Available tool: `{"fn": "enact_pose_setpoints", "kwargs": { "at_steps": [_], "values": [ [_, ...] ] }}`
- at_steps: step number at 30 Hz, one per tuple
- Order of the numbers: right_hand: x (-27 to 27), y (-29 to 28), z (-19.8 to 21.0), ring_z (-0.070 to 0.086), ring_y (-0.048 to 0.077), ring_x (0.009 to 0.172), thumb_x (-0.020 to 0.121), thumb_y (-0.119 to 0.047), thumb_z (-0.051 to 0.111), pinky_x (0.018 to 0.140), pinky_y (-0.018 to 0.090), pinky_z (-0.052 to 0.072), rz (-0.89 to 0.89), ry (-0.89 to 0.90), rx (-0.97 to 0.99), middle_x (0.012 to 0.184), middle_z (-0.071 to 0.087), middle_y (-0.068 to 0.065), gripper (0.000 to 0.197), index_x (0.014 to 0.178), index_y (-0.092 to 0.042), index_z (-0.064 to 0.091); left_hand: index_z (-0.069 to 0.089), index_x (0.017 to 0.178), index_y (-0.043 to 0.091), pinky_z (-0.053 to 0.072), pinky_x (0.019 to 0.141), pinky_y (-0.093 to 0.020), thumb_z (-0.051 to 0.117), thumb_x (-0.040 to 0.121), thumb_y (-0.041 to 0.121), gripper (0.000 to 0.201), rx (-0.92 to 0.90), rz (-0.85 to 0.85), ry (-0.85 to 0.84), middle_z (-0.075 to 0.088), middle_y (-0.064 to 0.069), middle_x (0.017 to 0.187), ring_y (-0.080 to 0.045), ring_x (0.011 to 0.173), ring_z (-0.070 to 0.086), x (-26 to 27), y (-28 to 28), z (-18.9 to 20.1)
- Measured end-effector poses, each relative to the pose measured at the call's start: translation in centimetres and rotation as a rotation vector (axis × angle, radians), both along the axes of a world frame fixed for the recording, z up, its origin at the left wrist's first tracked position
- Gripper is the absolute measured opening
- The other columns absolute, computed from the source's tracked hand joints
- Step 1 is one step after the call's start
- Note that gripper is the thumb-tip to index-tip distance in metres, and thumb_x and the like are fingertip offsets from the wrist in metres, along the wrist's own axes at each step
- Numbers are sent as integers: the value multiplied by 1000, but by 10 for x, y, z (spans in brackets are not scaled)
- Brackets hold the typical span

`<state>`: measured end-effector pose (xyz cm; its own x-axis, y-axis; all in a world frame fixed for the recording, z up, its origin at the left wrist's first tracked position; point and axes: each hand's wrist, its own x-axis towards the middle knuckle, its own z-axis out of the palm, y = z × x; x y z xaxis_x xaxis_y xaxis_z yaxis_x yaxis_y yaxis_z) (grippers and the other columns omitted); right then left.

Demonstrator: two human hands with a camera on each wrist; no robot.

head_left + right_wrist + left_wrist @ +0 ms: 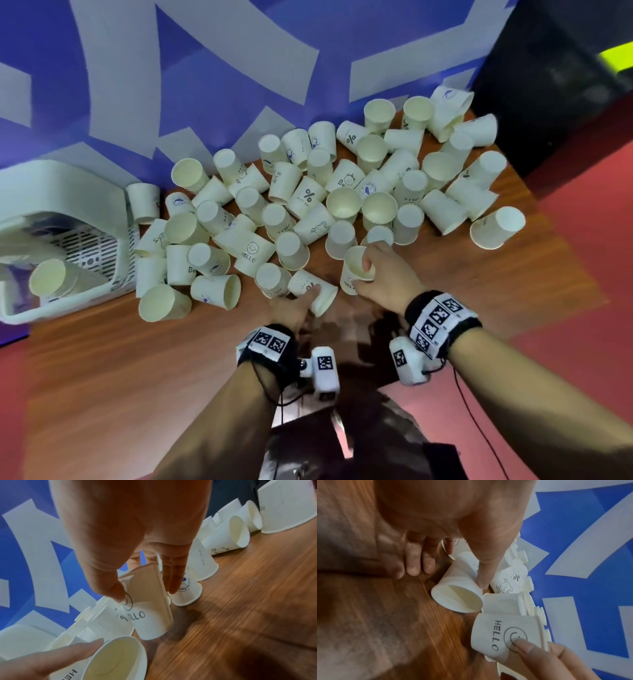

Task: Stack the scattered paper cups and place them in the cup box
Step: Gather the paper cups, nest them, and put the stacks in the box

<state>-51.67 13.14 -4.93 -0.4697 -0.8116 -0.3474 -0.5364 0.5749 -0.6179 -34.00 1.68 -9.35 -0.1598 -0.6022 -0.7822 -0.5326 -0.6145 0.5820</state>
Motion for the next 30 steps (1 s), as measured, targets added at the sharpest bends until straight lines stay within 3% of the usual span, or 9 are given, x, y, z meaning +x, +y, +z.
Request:
{"fn": "enact_pose_setpoints", "kwargs": {
  "at_steps": [6,9,13,15,19,22,24,28,30],
  "values": [
    [0,6,2,51,23,96,75,-27,77,80,38,45,-36,-26,-24,111,44,-1,45,102,-23,41,67,87,6,60,69,-44,83,75,24,27,54,27,41,73,-15,87,-30,73,70,-12,-2,6],
    [0,5,3,51,24,101,76,-28,76,84,39,46,-49,-21,-24,117,45,0,49,111,-22,43,68,93,4,59,78,-53,85,69,24,36,47,20,40,74,-17,92,-34,83,71,-14,-5,6],
    [1,1,6,52,24,106,77,-31,75,86,40,47,-43,-10,-34,122,46,2,61,127,-23,42,62,101,-1,56,56,-42,82,68,19,43,68,18,46,71,-27,91,-39,71,70,-10,-5,7],
    [3,-2,7,52,24,109,78,-35,74,88,41,48,-36,-6,-38,124,46,3,70,138,-28,38,60,102,0,56,56,-41,82,63,24,51,83,-28,28,71,-25,90,-37,72,71,-7,-5,12],
    [7,-11,14,52,24,113,82,-41,68,93,41,48,-18,-18,-38,123,43,2,75,148,-39,31,62,96,6,53,53,-28,72,82,19,22,126,-163,22,70,-15,85,-26,69,66,-2,-11,30],
    [10,-19,26,52,23,114,82,-42,69,96,39,46,-2,-12,-73,122,44,1,71,145,-37,35,68,108,4,60,75,-46,80,64,32,54,159,-209,38,72,-18,95,-33,83,70,2,-14,47],
    [10,-26,39,50,19,116,82,-41,70,98,40,44,-5,-21,-125,127,43,0,69,142,-34,38,66,106,5,58,76,-57,81,59,34,57,118,-232,40,70,-22,95,-37,84,69,4,-20,59],
    [14,-41,66,51,19,115,81,-40,74,95,38,45,7,4,-211,130,47,-2,66,138,-28,42,63,87,5,51,48,-24,73,81,24,22,-54,-297,31,62,-13,80,-22,64,63,6,-37,96],
    [17,-51,78,52,21,117,81,-40,73,96,37,45,31,24,-251,132,48,0,68,140,-27,41,61,79,8,50,50,-25,73,82,24,20,-127,-287,34,61,-10,73,-18,59,61,12,-45,109]
  ]
}}
